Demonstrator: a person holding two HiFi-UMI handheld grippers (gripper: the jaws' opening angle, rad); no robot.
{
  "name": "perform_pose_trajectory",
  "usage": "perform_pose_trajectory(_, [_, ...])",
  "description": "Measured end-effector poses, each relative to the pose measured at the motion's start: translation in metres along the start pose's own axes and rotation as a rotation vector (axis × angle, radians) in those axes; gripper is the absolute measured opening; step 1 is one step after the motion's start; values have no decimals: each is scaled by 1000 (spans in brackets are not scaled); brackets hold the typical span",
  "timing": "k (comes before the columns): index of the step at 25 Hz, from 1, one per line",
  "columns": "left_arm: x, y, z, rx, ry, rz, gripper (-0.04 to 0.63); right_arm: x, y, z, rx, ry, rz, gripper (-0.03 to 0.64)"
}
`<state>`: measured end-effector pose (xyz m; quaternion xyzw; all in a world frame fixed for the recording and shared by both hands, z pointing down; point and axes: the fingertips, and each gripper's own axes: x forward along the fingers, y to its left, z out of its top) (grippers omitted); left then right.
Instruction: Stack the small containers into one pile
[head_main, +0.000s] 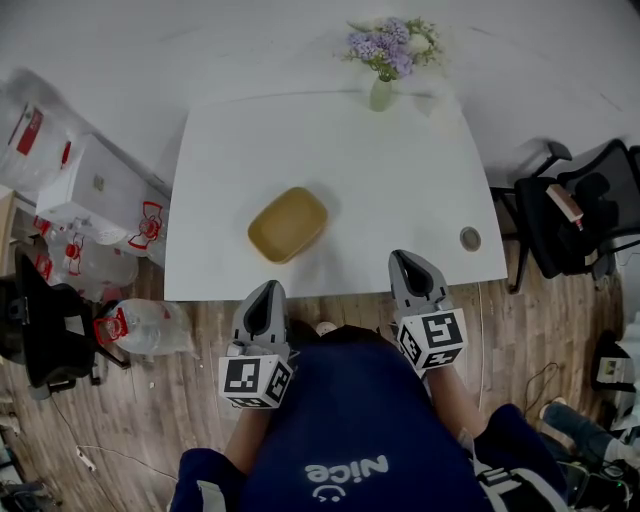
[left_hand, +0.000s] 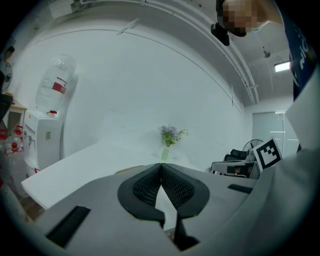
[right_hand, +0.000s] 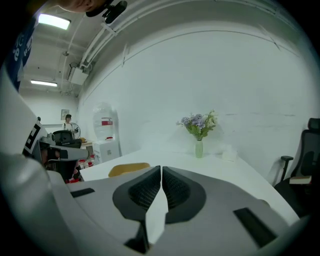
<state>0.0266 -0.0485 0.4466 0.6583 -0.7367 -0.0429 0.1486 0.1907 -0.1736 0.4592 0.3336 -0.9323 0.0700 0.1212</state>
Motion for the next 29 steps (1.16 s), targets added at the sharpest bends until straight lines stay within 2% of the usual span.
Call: perform_pose_trajectory(29, [0,21,2,65,16,-2,20,26,36,-1,-90,35,76,49])
